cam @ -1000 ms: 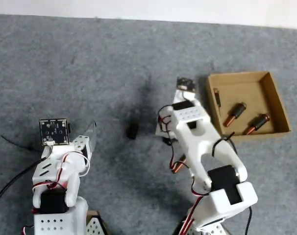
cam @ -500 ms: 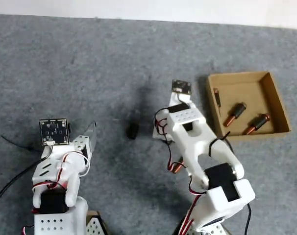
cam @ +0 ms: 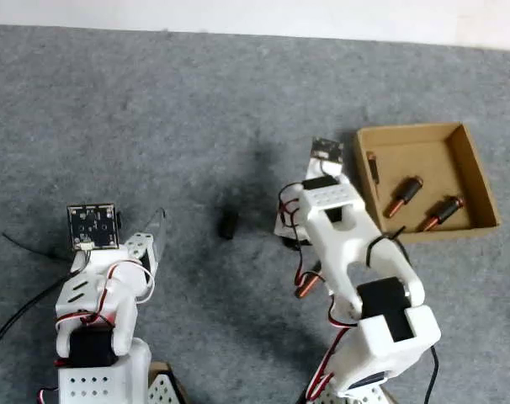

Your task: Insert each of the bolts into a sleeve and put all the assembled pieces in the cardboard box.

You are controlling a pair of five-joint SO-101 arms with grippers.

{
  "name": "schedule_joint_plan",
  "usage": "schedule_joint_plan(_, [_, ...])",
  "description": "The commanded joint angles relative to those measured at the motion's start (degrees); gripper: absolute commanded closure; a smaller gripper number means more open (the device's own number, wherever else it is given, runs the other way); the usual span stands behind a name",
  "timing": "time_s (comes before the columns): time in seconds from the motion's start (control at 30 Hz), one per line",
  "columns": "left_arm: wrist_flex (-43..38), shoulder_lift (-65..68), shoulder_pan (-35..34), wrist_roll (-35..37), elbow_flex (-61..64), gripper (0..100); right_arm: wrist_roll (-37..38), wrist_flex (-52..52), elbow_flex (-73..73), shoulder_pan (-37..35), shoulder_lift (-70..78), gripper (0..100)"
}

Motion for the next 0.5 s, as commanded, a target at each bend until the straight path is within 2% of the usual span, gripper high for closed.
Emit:
schedule_joint_plan(0.0, [0.1,-0.8,0.0,-0.6,-2.0,77,0.4,-1.0,-1.3,0.1,-0.4,99.4])
schedule_joint_plan(0.23, [0.1,-0.8,0.0,-0.6,-2.0,77,0.8,-1.8,3.3,1.0,-14.9,99.4])
schedule_joint_plan(0.47, [0.1,-0.8,0.0,-0.6,-2.0,77,7.1,-16.1,22.5,3.4,-37.6,99.4])
